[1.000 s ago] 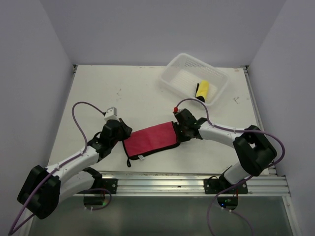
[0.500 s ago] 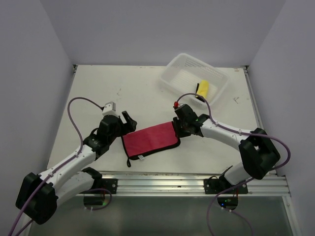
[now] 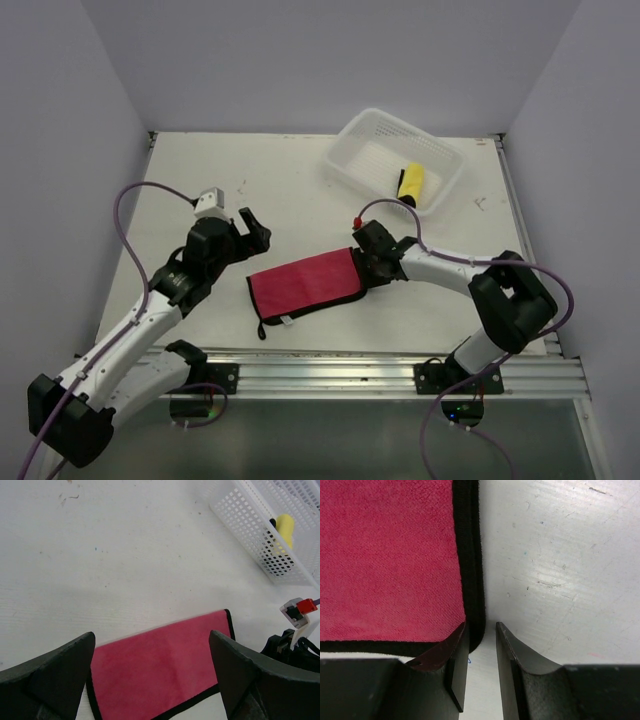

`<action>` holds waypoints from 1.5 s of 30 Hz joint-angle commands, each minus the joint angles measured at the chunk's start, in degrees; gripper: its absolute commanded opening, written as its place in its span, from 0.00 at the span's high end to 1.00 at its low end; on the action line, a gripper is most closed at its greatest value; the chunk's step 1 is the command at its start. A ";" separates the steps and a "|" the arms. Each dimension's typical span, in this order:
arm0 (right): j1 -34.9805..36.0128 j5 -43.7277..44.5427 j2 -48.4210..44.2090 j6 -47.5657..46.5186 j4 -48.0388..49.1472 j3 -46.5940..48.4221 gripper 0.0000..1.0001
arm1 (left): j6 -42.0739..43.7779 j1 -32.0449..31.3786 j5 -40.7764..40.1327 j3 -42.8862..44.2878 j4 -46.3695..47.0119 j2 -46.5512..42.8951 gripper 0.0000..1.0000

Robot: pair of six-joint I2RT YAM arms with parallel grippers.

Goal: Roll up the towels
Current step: Fold the towel

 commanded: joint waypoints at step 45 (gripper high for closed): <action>2.75 12.42 2.17 3.18 -9.64 4.24 1.00 | 16.32 0.76 -12.61 3.84 -8.32 -7.30 0.00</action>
